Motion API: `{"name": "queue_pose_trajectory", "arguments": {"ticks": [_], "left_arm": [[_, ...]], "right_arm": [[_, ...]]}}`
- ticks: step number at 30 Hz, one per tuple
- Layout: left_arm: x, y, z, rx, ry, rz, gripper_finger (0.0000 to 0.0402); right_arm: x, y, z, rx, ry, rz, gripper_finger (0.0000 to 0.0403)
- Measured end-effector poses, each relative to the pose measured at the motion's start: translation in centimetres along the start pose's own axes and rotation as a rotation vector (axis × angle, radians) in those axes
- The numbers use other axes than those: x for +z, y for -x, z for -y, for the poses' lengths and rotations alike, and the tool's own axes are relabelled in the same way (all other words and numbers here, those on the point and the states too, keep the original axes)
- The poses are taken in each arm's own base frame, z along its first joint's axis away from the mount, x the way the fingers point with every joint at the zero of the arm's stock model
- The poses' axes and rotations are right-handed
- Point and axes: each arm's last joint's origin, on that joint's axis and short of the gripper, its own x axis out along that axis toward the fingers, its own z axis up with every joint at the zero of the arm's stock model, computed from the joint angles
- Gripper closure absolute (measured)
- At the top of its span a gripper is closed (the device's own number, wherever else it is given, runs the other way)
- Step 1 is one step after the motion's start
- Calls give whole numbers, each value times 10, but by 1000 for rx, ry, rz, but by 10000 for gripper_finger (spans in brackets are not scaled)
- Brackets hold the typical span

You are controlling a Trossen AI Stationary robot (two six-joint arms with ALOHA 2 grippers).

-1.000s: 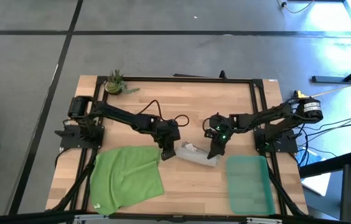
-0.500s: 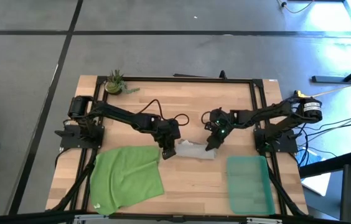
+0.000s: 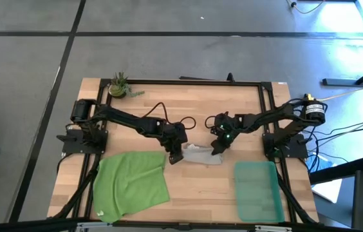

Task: Roll microfiber towels into tight, uniform cylinder then place into a basket
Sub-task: Roll the gray microfiber towel

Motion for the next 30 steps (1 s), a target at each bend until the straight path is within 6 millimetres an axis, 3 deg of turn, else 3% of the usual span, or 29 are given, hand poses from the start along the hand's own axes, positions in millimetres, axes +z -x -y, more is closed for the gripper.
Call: {"name": "queue_pose_trajectory", "arguments": {"ticks": [14, 30], "left_arm": [[18, 10, -31, 191, 32, 149, 401], [20, -30, -63, 291, 50, 185, 401]], "right_arm": [[0, -1, 3, -40, -6, 19, 386], [0, -1, 3, -38, 15, 19, 386]]}}
